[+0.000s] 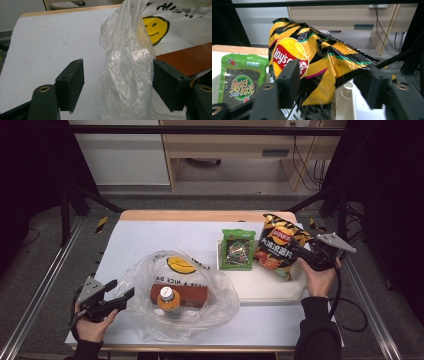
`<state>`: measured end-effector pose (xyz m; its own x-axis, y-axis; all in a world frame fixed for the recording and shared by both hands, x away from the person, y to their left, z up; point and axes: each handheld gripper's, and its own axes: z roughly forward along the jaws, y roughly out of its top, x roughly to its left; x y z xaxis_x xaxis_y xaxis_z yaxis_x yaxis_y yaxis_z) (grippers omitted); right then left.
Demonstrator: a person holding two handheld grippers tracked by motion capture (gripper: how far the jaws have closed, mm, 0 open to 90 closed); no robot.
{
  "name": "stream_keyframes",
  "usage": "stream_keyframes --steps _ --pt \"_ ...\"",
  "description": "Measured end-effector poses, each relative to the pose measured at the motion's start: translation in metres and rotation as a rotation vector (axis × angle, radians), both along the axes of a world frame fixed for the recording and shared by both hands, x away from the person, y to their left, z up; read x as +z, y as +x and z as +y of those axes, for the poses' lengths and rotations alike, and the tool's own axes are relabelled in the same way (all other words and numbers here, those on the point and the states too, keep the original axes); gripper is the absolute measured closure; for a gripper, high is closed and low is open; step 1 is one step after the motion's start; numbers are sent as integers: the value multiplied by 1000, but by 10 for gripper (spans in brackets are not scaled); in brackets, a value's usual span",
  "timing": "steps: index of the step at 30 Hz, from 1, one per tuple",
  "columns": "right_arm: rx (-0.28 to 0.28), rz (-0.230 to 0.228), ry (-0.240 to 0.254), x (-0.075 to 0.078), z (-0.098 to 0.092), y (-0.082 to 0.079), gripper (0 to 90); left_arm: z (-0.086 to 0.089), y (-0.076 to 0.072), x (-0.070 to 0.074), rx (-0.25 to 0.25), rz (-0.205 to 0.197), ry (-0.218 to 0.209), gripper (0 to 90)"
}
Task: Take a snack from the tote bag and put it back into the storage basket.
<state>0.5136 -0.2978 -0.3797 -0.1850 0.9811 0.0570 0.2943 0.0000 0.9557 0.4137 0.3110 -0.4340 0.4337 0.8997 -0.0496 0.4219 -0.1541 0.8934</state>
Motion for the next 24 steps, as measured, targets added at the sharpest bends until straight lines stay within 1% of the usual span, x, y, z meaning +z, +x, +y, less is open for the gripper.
stream_keyframes --steps 2,4,5,7,8,10,11,12,13,15,16,17,18,19,23,24 --pt "-12 -7 -5 5 0 -9 302 0 0 -1 -1 4 0 273" --pt "-37 -28 -1 8 0 -23 311 -1 0 -1 -2 4 1 272" --pt "-46 -22 -5 8 1 -26 317 -1 0 -1 -2 4 2 272" --pt "-52 8 -19 7 3 -33 386 -2 1 -1 -2 5 3 272" --pt "-56 45 -24 5 6 -37 413 -1 0 -1 -3 6 6 272" --pt "-48 81 -29 -1 11 -38 476 -2 0 -1 -2 6 4 272" --pt "-52 97 -29 -4 13 -36 487 -1 0 -1 -3 7 5 272" --pt "-45 125 -24 -9 16 -33 530 -1 1 -1 -3 8 6 272" --pt "-43 146 -25 -13 18 -29 545 -2 1 -1 -3 9 5 272" --pt "-55 180 -44 -19 22 -21 595 -1 1 -2 -1 10 3 272" --pt "-75 181 -58 -21 24 -15 608 -1 1 -2 -2 11 3 271" --pt "-83 182 -59 -21 24 -13 616 -1 1 -2 -3 12 3 271" --pt "-92 182 -58 -21 23 -10 626 -1 1 -2 -3 13 4 271" --pt "-105 190 -44 -21 22 -8 634 -1 1 -3 -2 14 3 272" --pt "-130 202 -69 -18 21 3 677 -1 1 -3 -6 13 4 271" --pt "-129 203 -77 -17 21 5 679 -2 1 -3 -6 13 5 271"
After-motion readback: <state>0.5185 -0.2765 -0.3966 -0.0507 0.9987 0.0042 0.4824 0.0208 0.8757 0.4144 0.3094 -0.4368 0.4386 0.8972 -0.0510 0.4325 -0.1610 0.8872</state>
